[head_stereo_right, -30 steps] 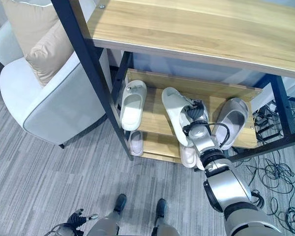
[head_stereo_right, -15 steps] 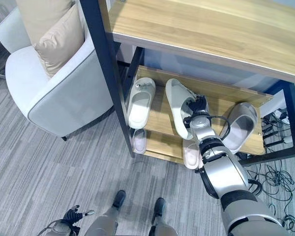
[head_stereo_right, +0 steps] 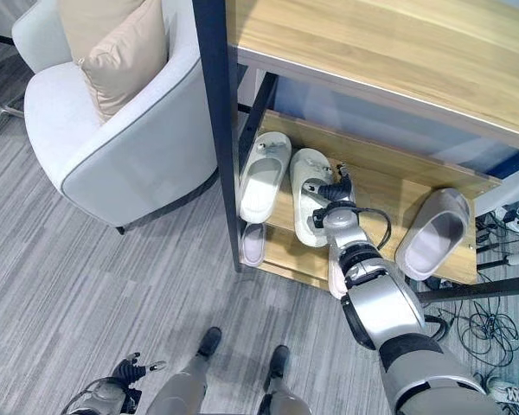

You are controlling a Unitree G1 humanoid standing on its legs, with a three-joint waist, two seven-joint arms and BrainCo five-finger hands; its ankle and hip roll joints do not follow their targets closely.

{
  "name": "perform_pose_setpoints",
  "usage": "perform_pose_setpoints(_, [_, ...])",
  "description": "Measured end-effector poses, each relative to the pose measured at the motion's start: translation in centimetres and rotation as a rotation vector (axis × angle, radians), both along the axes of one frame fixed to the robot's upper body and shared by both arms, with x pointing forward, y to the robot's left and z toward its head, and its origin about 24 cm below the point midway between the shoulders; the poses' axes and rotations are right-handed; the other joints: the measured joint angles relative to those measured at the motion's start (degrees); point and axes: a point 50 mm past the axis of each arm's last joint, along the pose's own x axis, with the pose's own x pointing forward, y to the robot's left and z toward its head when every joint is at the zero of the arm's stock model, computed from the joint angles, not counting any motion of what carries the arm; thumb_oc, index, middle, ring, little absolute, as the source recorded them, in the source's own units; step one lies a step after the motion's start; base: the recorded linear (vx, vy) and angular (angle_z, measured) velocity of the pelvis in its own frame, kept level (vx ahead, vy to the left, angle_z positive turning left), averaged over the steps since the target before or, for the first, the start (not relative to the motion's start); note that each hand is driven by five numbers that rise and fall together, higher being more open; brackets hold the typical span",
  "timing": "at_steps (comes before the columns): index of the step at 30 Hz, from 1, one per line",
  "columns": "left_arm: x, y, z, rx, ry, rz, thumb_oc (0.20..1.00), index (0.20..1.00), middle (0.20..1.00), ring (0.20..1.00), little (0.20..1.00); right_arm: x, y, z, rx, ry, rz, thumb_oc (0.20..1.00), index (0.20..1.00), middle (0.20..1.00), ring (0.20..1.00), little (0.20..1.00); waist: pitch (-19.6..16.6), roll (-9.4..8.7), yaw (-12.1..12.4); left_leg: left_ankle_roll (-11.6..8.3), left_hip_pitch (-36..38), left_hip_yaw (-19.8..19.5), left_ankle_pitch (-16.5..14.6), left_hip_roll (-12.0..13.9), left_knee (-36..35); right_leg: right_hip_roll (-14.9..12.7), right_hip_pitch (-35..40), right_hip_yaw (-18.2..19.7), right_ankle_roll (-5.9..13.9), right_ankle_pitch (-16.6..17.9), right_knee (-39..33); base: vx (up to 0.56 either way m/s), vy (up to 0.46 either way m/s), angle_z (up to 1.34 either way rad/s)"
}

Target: Arrange the slippers neatly on the shoe rack.

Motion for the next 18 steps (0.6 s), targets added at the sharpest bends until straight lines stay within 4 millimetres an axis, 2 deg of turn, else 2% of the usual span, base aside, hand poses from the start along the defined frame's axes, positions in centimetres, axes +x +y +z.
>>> perform_pose_setpoints(3, [0.4, 0.0, 0.1, -0.005, -0.015, 0.016, 1.000, 1.000, 1.000, 1.000, 1.000, -0.8, 1.3, -0.6, 0.072, -0.067, 0.036, 1.000, 1.000, 1.000, 1.000, 1.000, 0.1, 0.17, -0.5, 0.01, 0.3, 0.2, 0.0, -0.1, -0.1, -0.1, 0.1, 0.4, 0.01, 0.0, 0.0, 0.01, 0.022, -0.06])
perform_pose_setpoints(5, [1.6, 0.2, 0.6, -0.020, -0.067, 0.078, 1.000, 1.000, 1.000, 1.000, 1.000, -1.2, 1.6, -0.6, 0.085, -0.102, 0.042, 1.000, 1.000, 1.000, 1.000, 1.000, 0.6, 1.01, -0.5, 0.02, 1.1, 0.2, 0.0, -0.1, -0.2, -0.1, 0.7, 0.5, -0.01, 0.1, 0.0, 0.00, 0.011, -0.02])
perform_pose_setpoints(8, [2.2, -0.1, 0.9, -0.027, -0.111, 0.099, 1.000, 1.000, 1.000, 1.000, 1.000, -3.1, 1.8, -1.0, 0.083, -0.194, 0.052, 1.000, 1.000, 1.000, 1.000, 1.000, 0.9, 1.89, -1.2, 0.09, 1.4, 0.4, 0.0, -0.1, -0.3, -0.1, 1.0, 0.6, 0.00, 0.0, 0.0, 0.01, 0.004, 0.02])
perform_pose_setpoints(9, [2.1, -0.2, 0.8, -0.026, -0.106, 0.101, 1.000, 1.000, 1.000, 1.000, 1.000, -3.5, 1.6, -1.6, 0.058, -0.186, 0.034, 1.000, 1.000, 1.000, 1.000, 1.000, 0.8, 2.08, -1.6, 0.10, 1.4, 0.5, 0.0, -0.1, -0.2, -0.2, 1.0, 0.6, 0.00, 0.1, 0.0, 0.02, 0.005, -0.08])
perform_pose_setpoints(10, [2.1, -0.2, 0.8, -0.026, -0.105, 0.102, 1.000, 1.000, 1.000, 1.000, 1.000, -3.9, 0.4, -2.1, 0.041, -0.185, -0.038, 1.000, 1.000, 1.000, 1.000, 1.000, 0.8, 2.23, -1.9, 0.10, 1.4, 0.5, 0.1, 0.0, -0.2, -0.1, 1.0, 0.7, 0.01, 0.1, 0.0, 0.01, 0.007, -0.06])
perform_pose_setpoints(12, [1.7, -0.5, 0.6, -0.032, -0.098, 0.107, 1.000, 1.000, 1.000, 1.000, 1.000, -4.5, -0.4, -2.2, 0.037, -0.208, -0.083, 1.000, 1.000, 1.000, 1.000, 1.000, 0.8, 2.59, -1.8, 0.10, 1.7, 0.8, 0.0, 0.0, -0.3, -0.1, 1.1, 0.9, 0.00, 0.1, 0.0, 0.02, 0.006, -0.07])
perform_pose_setpoints(16, [0.2, -1.4, -0.2, -0.049, -0.066, 0.146, 1.000, 1.000, 1.000, 1.000, 1.000, -5.6, -0.8, -1.4, 0.070, -0.305, -0.127, 1.000, 1.000, 1.000, 1.000, 1.000, 0.4, 3.90, -2.0, 0.14, 2.3, 1.2, 0.1, 0.1, -0.6, -0.1, 1.5, 1.2, 0.02, 0.1, 0.0, 0.03, 0.009, -0.02])
perform_pose_setpoints(18, [-0.5, -1.4, -0.4, -0.051, -0.051, 0.155, 1.000, 1.000, 1.000, 1.000, 1.000, -6.9, -0.9, -2.2, 0.061, -0.317, -0.126, 1.000, 1.000, 1.000, 1.000, 1.000, 0.2, 4.23, -2.2, 0.34, 3.3, 1.3, 0.2, 0.2, -1.4, -0.1, 2.1, 1.3, 0.08, 0.0, 0.0, 0.02, 0.004, -0.02])
